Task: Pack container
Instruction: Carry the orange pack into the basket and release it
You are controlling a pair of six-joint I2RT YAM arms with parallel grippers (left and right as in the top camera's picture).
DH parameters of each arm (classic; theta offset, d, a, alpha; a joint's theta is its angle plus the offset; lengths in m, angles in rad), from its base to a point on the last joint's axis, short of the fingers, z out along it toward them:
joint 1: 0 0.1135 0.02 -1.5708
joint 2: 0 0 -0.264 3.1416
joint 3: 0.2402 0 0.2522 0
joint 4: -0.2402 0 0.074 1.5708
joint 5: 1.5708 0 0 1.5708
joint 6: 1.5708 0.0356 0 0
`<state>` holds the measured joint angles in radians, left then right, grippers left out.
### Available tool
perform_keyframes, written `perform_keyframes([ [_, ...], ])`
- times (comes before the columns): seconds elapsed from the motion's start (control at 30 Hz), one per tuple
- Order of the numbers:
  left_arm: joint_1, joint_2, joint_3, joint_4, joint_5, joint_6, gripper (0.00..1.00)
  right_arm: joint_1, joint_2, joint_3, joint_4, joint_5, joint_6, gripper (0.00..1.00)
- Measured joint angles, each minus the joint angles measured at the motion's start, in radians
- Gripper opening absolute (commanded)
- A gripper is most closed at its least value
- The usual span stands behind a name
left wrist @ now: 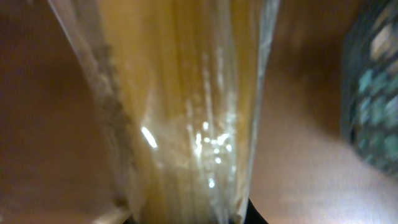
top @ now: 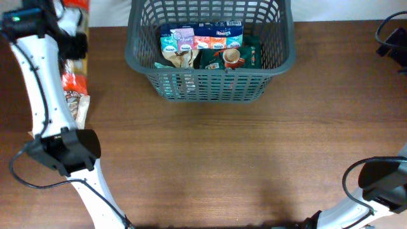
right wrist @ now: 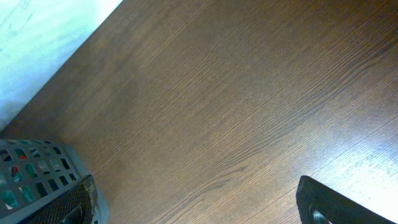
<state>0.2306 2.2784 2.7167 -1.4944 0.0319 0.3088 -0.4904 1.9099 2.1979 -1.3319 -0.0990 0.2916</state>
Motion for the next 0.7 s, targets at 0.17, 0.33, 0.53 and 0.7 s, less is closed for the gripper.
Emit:
perform_keyframes([
  [0.17, -0.055, -0.037, 0.242, -0.008, 0.047, 0.183, 0.02, 0.0, 0.0, 0.0, 0.0, 0.0, 0.0, 0.99],
  [0.33, -0.231, -0.096, 0.354, -0.013, 0.082, 0.446, 0.02, 0.0, 0.0, 0.0, 0.0, 0.0, 0.0, 0.99],
  [0.53, -0.508, -0.117, 0.34, -0.014, 0.105, 0.789, 0.02, 0.0, 0.0, 0.0, 0.0, 0.0, 0.0, 0.99],
  [0.7, -0.623, -0.117, 0.193, 0.078, 0.068, 0.963, 0.02, 0.0, 0.0, 0.0, 0.0, 0.0, 0.0, 0.99],
])
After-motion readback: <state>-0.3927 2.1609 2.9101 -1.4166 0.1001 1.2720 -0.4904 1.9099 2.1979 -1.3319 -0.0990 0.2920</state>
